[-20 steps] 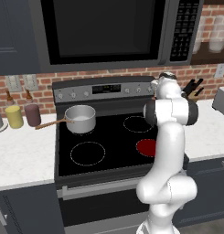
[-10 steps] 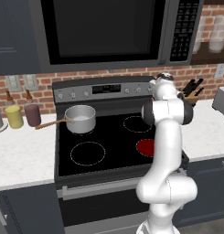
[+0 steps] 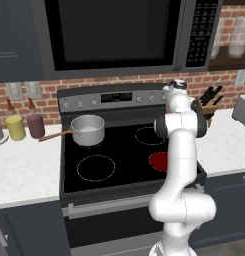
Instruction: Turn off the front right burner of the stove.
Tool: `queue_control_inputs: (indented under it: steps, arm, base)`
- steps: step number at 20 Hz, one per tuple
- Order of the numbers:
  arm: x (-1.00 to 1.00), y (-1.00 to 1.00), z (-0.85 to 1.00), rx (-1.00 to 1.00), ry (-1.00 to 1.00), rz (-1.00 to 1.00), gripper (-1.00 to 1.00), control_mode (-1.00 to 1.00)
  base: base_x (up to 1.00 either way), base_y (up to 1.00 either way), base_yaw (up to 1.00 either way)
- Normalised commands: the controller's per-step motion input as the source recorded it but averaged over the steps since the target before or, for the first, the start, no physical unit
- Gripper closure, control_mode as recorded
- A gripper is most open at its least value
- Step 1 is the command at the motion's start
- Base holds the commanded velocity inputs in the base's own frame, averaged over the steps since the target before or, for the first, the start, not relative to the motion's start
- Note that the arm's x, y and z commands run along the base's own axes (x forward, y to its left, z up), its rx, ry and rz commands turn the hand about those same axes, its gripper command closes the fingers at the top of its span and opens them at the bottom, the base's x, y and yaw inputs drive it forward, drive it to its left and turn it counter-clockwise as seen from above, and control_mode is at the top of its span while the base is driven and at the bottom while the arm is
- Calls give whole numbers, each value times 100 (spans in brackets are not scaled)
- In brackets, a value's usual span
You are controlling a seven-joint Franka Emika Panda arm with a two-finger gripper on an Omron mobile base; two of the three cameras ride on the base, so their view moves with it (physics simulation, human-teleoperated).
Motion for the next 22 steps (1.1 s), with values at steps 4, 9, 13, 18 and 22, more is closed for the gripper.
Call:
queue_control_inputs:
  steps: [4,9,13,18,22]
  arm:
    - [36,0,-7,0,0,0,-100,-100]
    - [31,0,-12,0,0,0,-100,-100]
    - [26,0,-15,0,0,0,-100,-100]
    - [30,0,-9,0,0,0,-100,-100]
    - [42,2,0,0,0,0,100,-100]
  base:
    - [0,0,0]
    - [0,0,0]
    - [0,0,0]
    - [0,0,0]
    - [0,0,0]
